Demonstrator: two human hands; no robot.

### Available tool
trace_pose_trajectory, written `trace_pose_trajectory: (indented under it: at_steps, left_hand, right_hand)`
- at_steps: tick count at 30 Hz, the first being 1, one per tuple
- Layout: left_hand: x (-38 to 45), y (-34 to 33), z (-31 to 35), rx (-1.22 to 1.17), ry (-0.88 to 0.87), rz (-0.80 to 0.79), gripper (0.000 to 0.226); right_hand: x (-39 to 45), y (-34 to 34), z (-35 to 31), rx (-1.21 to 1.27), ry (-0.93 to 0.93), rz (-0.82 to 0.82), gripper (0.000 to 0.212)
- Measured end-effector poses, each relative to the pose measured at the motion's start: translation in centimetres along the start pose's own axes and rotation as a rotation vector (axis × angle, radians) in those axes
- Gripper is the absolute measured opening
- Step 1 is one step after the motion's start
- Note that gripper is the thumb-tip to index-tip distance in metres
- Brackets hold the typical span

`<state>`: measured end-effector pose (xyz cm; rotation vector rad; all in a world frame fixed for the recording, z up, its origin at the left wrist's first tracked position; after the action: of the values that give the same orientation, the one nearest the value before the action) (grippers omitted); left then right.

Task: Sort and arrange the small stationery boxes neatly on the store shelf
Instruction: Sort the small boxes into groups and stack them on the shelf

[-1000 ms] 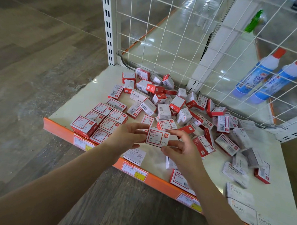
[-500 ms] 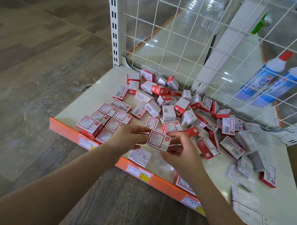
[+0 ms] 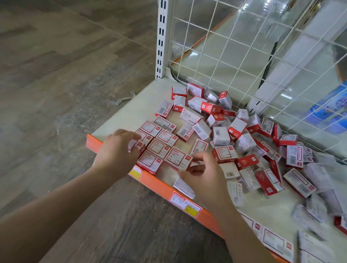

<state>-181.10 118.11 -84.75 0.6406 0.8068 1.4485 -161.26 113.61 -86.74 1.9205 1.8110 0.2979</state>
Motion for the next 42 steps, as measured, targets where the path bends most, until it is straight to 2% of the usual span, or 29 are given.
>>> trace_pose_trajectory:
  at_steps: [5,12,21,26,42]
  left_hand:
    - [0.0,0.2,-1.6,0.068,-0.038,-0.101,0.035]
    - [0.5,0.6,-2.2,0.138,-0.105,-0.139,0.038]
    - [0.9,0.8,-2.0,0.196,-0.138,-0.165,0.033]
    - [1.2,0.9,-1.7,0.206,-0.132,-0.159,0.031]
    - [1.6,1.1,-1.5,0.228,-0.109,-0.183,0.033]
  right_hand:
    - [0.6,-2.3,-1.3,-0.067,0.040,-0.080,0.035]
    - [1.2,-4.1,-1.9,-0.115,0.054,-0.138,0.030]
    - [1.5,-5.0,-1.7,-0.160,0.106,-0.109,0.031]
    - [1.6,-5.7,-1.5,-0.187,0.102,-0.119,0.038]
    - [1.7,-6.4,-0.9,-0.245,0.098,-0.069,0.039]
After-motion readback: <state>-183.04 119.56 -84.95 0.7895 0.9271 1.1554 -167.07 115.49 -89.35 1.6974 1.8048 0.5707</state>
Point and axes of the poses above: each hand's wrist, its own x-axis towards the middle knuckle, its own y-axis out of the back of the hand, z = x × y, the point moved 1 cm from there along x, towards the middle knuckle
